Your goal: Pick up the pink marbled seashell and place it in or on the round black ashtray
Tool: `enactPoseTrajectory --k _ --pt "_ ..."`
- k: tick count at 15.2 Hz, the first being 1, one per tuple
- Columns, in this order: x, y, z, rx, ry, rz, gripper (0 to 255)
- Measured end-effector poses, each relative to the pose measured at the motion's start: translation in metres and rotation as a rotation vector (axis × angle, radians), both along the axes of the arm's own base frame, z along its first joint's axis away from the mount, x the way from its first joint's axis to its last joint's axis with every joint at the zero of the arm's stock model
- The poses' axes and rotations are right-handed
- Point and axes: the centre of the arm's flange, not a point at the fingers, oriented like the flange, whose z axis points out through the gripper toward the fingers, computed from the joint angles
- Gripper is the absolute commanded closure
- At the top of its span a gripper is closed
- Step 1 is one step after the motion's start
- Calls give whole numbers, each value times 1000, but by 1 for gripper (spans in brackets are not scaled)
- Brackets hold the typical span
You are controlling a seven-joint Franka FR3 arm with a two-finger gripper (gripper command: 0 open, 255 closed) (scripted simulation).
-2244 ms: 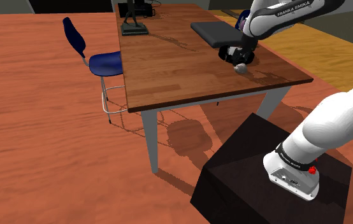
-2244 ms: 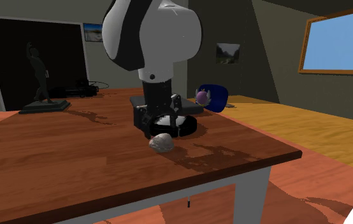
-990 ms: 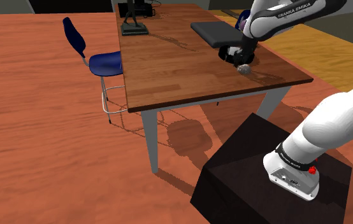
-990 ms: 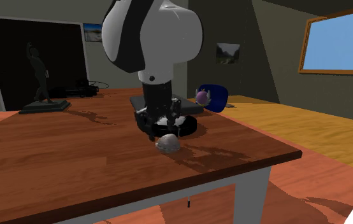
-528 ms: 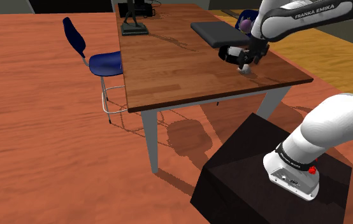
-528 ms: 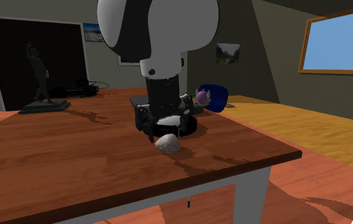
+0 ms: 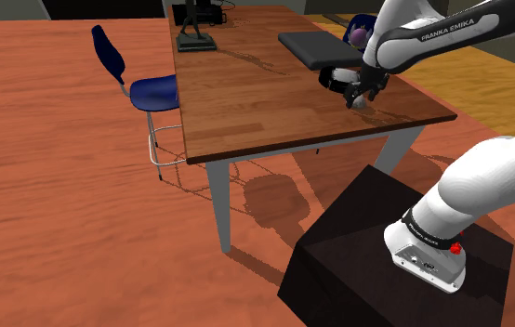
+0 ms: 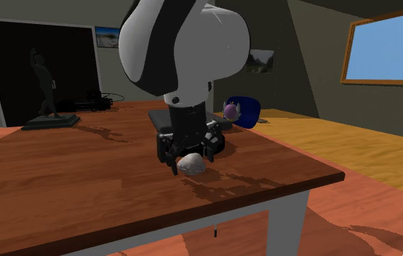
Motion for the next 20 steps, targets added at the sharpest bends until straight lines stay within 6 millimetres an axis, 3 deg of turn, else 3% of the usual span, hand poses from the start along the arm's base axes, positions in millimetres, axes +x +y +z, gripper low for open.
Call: enactPoseTrajectory --k 4,5,15,20 --pt "0 0 -1 0 0 0 0" --pt "0 0 -1 0 0 0 255" --pt "0 -1 0 0 -1 0 255" --pt "0 0 20 0 -1 0 255"
